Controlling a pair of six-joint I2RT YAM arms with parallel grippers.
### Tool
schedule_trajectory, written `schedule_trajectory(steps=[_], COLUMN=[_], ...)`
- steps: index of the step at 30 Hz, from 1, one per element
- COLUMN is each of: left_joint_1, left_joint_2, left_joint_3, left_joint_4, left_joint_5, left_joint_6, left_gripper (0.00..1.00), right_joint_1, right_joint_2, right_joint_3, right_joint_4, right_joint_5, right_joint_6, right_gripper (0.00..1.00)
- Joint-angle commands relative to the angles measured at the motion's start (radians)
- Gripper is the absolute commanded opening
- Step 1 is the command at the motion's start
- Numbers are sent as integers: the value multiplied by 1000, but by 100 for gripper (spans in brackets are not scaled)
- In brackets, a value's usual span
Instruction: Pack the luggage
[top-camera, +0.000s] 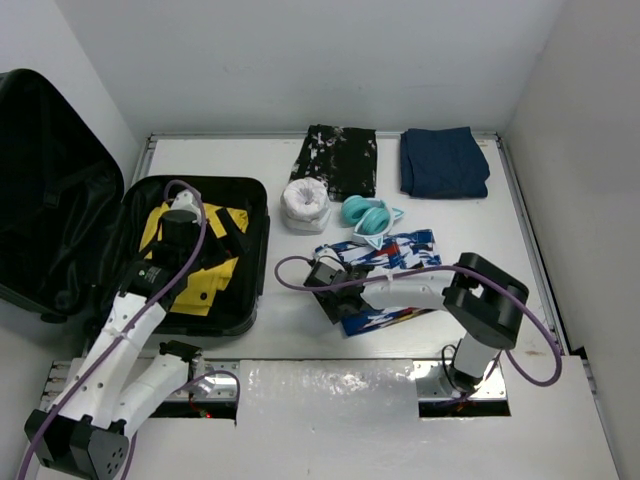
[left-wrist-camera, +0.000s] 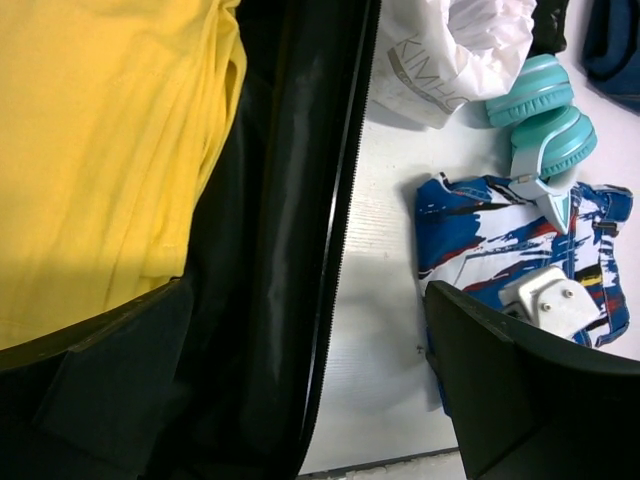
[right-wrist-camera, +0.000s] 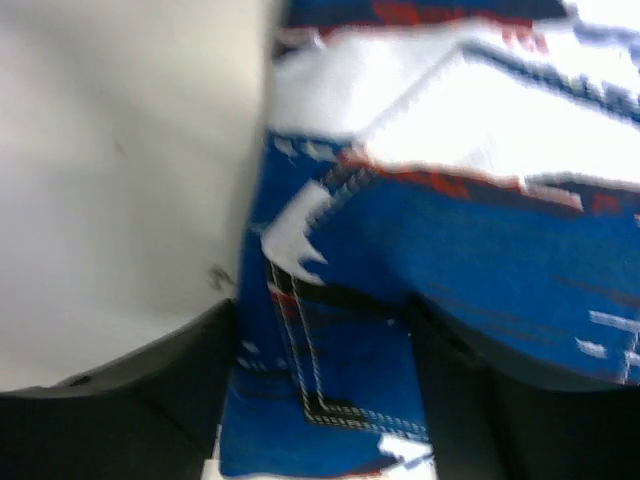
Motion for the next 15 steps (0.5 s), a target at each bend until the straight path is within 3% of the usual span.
schedule_trajectory(steps=[1,2,3,4,11,15], left_joint_1=[-23,-34,-41,-52,-230,-317], left_joint_2=[-7,-4,-4,-1,56,82], left_joint_3=[-33,-39,-49,-61,-95,-121], left_joint_4=[72,78,97,105,238,330], left_joint_5=[40,44,47,43,23,-14], left_joint_6=[-31,-40,-47,-66,-217,-377], left_gripper=[99,99,99,99,99,99], right_joint_1=[6,6,6,6,4,4], right_joint_2=[122,127,116,96,-235,-400], right_joint_3=[-25,-26,-34,-43,-184,-256], right_joint_4=[35,45,61,77,297,384], right_joint_5=[-31,-31,-33,-40,-94,-102], right_joint_6=[-4,-1,5,10,62,82], right_gripper=[56,24,5,0,0,0])
